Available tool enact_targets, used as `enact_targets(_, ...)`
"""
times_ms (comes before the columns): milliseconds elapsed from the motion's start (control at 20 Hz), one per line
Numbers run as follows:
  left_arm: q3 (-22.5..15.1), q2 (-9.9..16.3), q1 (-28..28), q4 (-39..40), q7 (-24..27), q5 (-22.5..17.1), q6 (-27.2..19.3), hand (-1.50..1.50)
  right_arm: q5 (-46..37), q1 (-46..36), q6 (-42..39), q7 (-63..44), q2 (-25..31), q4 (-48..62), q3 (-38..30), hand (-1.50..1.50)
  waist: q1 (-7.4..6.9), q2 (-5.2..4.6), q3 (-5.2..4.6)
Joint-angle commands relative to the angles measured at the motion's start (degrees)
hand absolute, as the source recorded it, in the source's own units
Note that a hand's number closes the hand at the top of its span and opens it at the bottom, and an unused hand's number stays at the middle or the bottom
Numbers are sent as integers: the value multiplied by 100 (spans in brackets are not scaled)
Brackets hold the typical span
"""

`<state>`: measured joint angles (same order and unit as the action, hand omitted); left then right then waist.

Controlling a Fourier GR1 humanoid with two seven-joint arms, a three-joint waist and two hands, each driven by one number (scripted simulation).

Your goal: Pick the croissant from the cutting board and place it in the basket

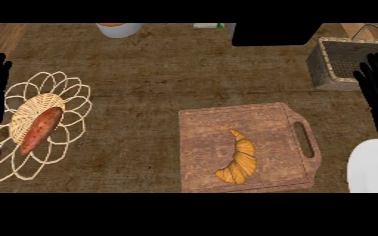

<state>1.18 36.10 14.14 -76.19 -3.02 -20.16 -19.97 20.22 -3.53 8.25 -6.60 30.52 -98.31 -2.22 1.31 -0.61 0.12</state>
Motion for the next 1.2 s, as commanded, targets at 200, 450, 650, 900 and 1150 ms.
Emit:
enact_targets(200,-419,-371,-244,-169,152,230,119,0,-1712,1452,2052,-143,-398,-509,-83,150,176,114,-31)
enact_targets(450,-881,-723,74,-341,-295,175,276,0,-3317,1148,3546,762,-1770,-710,1133,-150,-96,55,-24)
enact_targets(650,-932,-835,-67,-293,-89,248,253,0,-4550,1349,4765,-34,-2018,-172,879,-150,-93,24,-63)
enact_targets(900,-986,-881,-241,-422,-71,332,155,0,-5927,1987,5032,-1221,-2271,-221,625,-150,-98,46,-88)
enact_targets(1150,-943,-810,-180,-439,-77,336,197,0,-6294,2845,3262,-2398,-2106,-434,1133,-150,-115,-14,-118)
